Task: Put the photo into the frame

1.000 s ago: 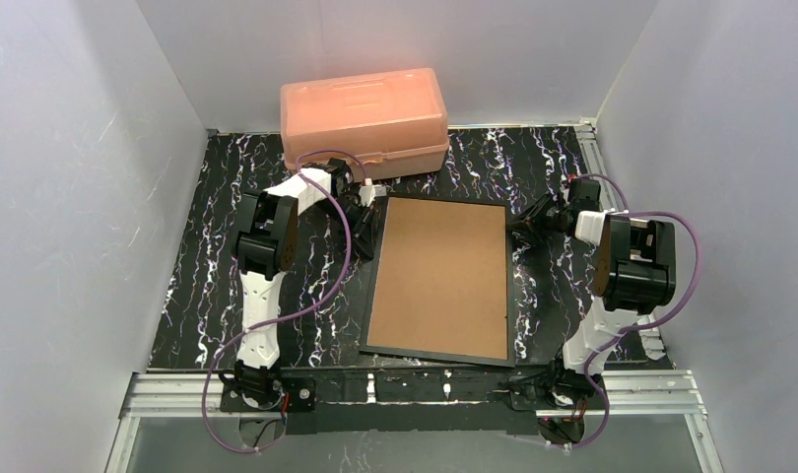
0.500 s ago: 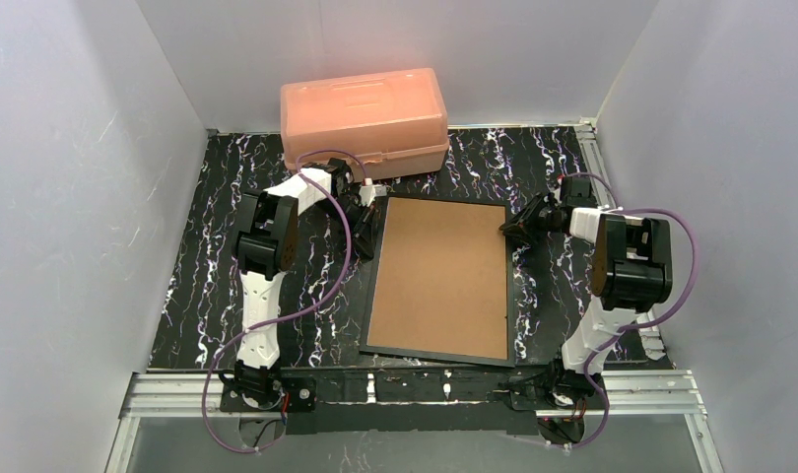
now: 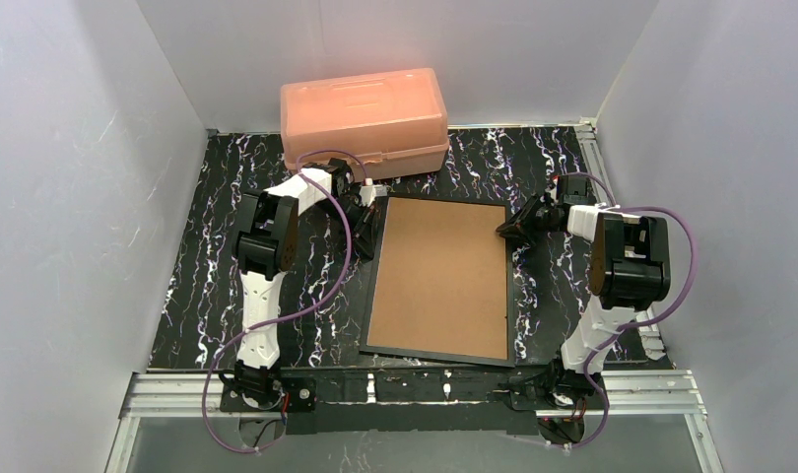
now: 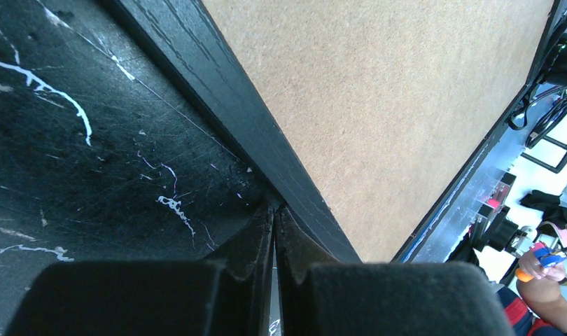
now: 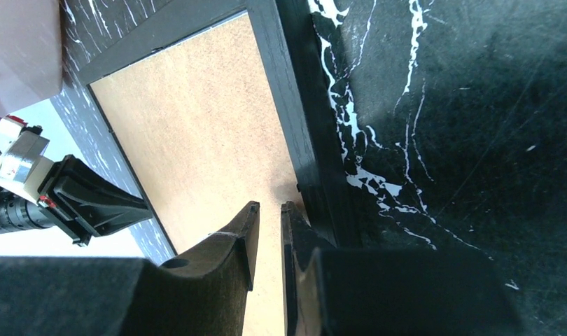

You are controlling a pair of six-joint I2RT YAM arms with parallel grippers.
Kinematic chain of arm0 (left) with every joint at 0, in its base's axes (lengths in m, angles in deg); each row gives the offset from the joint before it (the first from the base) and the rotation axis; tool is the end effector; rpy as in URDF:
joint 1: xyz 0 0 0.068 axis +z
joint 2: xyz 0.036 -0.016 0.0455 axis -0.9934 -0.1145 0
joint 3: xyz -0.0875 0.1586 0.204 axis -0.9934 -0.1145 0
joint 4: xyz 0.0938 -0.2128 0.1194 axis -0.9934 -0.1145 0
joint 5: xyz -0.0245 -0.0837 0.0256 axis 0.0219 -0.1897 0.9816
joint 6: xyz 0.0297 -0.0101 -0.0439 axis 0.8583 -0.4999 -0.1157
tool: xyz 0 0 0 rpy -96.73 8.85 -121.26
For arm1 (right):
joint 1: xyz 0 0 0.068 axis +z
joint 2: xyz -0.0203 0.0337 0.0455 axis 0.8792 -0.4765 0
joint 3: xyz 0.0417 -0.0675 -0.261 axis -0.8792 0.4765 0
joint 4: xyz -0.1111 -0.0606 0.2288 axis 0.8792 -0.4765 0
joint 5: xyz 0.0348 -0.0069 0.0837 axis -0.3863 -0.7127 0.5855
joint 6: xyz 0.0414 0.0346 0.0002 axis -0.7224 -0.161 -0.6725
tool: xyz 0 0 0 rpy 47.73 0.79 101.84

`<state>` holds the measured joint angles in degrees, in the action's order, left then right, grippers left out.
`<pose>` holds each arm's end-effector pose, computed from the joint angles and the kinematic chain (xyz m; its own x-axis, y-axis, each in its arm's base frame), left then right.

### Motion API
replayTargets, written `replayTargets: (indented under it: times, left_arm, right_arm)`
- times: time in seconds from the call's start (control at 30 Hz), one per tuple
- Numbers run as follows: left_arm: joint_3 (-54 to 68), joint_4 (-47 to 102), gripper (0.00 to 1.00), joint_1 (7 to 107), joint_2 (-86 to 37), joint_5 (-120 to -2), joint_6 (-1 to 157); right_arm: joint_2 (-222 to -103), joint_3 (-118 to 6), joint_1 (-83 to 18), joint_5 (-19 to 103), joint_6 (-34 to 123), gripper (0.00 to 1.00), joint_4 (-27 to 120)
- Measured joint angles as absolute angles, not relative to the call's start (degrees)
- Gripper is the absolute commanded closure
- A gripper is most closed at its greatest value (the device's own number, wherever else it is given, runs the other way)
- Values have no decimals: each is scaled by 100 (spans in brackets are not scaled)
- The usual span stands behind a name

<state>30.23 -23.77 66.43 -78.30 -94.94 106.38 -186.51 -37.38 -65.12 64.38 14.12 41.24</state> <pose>0.4095 -0.1501 0.1339 -0.8257 0.4721 -0.3088 0.5536 0.5731 -0.6042 0.3597 -0.0044 0.1420 -0.7897 0.5705 -0.2255 0.2897 0.6709 0.6826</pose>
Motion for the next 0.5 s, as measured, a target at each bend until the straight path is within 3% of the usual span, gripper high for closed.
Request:
replayTargets:
  times: [0.5]
  left_arm:
    - [3023, -2379, 100, 6643, -7830, -9498, 10653]
  right_arm:
    - [-18321, -3716, -6949, 6493, 1525, 74, 3980]
